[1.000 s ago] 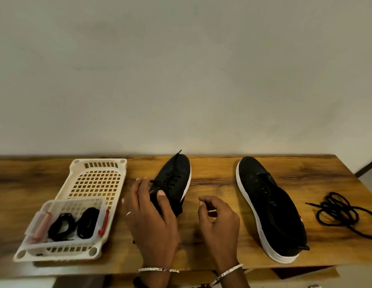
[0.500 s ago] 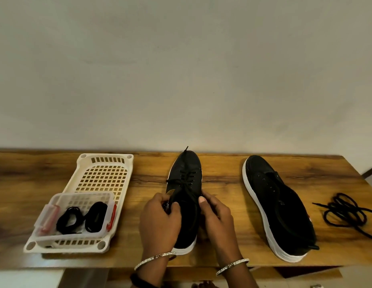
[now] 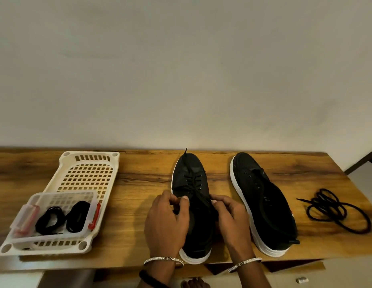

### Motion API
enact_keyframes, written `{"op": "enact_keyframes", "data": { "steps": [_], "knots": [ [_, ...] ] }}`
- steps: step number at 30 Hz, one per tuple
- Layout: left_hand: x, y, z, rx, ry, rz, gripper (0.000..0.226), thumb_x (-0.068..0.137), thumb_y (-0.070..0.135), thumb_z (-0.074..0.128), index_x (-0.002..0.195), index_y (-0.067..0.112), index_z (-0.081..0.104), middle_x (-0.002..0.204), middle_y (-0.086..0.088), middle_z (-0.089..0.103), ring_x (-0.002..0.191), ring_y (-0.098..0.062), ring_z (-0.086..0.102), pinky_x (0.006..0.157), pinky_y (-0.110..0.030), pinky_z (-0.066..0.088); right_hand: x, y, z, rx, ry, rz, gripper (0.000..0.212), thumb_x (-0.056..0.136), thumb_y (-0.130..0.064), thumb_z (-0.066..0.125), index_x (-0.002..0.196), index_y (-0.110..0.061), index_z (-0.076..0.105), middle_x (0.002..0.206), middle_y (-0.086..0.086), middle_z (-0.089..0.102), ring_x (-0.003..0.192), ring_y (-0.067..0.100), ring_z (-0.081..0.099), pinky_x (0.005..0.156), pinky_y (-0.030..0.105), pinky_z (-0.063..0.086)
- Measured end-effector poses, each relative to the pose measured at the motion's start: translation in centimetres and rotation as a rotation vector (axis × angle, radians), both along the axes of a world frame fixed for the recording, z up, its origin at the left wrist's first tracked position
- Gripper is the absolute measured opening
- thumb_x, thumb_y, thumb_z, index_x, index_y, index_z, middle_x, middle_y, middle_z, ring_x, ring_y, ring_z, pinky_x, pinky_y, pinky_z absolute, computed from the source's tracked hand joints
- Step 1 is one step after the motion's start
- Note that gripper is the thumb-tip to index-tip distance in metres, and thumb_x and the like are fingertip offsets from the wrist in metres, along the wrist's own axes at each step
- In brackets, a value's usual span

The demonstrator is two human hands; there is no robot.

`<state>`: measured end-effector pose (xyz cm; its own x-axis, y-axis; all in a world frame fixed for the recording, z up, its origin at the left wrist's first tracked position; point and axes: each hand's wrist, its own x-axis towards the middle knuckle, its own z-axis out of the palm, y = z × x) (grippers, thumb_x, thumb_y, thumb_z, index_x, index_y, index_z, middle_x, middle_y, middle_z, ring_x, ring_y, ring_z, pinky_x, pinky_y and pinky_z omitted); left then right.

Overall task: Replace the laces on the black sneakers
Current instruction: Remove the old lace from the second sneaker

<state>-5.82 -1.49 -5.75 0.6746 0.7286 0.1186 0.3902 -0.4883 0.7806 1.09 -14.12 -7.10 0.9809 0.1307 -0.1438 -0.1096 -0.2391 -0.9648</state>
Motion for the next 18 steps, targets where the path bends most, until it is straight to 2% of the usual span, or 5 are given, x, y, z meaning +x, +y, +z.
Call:
{"op": "enact_keyframes", "data": {
  "steps": [5,7,10,13,18],
  "knots": [
    [0.6,0.6,-0.5,0.055,-0.12,0.068,0.009,0.094,0.034,0.058,0.092,0.026,0.059,0.089,0.011,0.06,0.079,-0.011,0.058,0.061,-0.031,0.051,0.0,-0.4,0.6,-0.081,-0.15,0.021,0.017,0.095,-0.019,0.067,0.091,-0.033,0.075,0.083,-0.016,0.074,0.084,-0.008,0.065,0.071,0.01,0.051],
    [0.8,0.9,-0.5,0.043,-0.17,0.065,0.009,0.091,0.032,0.062,0.097,0.026,0.059,0.098,0.01,0.059,0.087,-0.014,0.057,0.065,-0.038,0.054,-0.1,-0.4,1.0,-0.093,-0.234,-0.006,0.013,0.095,-0.019,0.067,0.097,-0.029,0.075,0.086,-0.017,0.072,0.087,-0.009,0.063,0.067,0.004,0.046],
    [1.4,0.9,-0.6,0.024,-0.174,-0.027,0.027,0.084,0.036,0.069,0.107,0.03,0.056,0.111,0.015,0.052,0.103,-0.015,0.055,0.079,-0.039,0.052,-0.1,0.2,1.4,-0.109,-0.364,0.029,0.015,0.096,-0.021,0.066,0.106,-0.029,0.074,0.098,-0.019,0.07,0.096,-0.003,0.064,0.071,0.011,0.05],
    [1.8,0.5,-0.7,0.022,-0.159,-0.127,0.046,0.075,0.049,0.06,0.116,0.031,0.053,0.115,0.021,0.045,0.111,-0.009,0.049,0.088,-0.033,0.044,0.0,1.2,1.4,-0.185,-0.448,0.097,0.014,0.095,-0.03,0.066,0.107,-0.031,0.074,0.1,-0.023,0.067,0.099,0.001,0.061,0.078,0.025,0.053],
    [1.8,0.3,-0.8,0.003,-0.156,-0.165,0.057,0.068,0.047,0.05,0.121,0.027,0.051,0.119,0.019,0.043,0.113,-0.009,0.046,0.091,-0.03,0.043,1.4,3.1,1.4,-0.163,-0.357,0.103,0.012,0.087,-0.041,0.072,0.096,-0.034,0.075,0.089,-0.016,0.062,0.092,0.006,0.06,0.079,0.036,0.055]
  ]
}}
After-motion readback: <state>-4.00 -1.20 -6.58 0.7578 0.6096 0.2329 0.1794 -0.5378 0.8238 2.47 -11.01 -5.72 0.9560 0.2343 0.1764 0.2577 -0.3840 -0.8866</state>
